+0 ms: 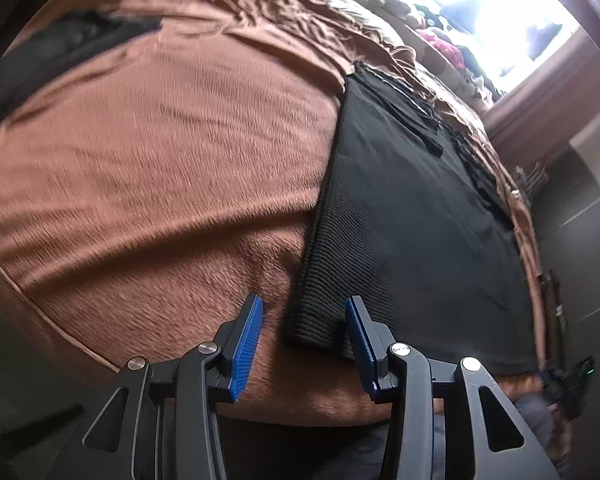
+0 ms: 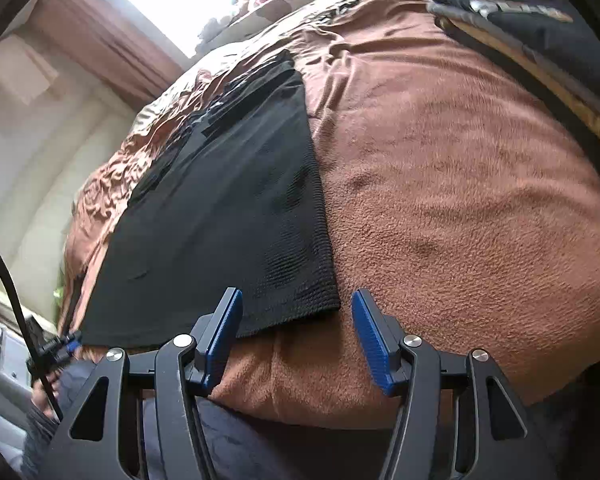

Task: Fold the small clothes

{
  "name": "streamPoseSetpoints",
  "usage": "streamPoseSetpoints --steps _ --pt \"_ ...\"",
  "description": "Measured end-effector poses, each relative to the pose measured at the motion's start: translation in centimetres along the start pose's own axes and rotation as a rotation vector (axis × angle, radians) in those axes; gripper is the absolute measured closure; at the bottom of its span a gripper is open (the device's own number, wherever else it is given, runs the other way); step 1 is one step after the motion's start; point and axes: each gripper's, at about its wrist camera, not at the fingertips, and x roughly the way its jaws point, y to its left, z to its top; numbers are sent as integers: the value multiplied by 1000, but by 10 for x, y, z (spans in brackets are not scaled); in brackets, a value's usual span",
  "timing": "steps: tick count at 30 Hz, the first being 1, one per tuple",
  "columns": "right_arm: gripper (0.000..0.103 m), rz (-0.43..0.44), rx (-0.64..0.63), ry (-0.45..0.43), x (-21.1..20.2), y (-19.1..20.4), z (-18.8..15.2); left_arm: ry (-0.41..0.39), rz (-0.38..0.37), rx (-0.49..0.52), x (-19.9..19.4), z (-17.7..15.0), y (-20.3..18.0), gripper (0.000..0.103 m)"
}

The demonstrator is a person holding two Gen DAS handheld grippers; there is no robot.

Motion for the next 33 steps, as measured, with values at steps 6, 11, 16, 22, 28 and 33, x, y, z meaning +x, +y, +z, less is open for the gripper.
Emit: streamPoseSetpoints --steps 6,11,16,22,28,33 --pt "54 75 103 13 8 -17 1 18 -42 -50 -1 -2 3 58" --pt "56 111 169 15 17 -25 1 25 -84 -111 -4 -3 7 58" --pt "56 94 166 20 22 -18 -6 19 -101 -155 -4 -6 10 58" --pt "56 82 192 -9 25 -8 -14 -6 -95 -196 -2 -4 11 58" --pt "62 57 209 -28 27 -3 -17 -36 -86 -228 2 -1 10 58" --pt "81 61 246 -25 30 -10 -15 -36 -50 -222 3 -4 4 78"
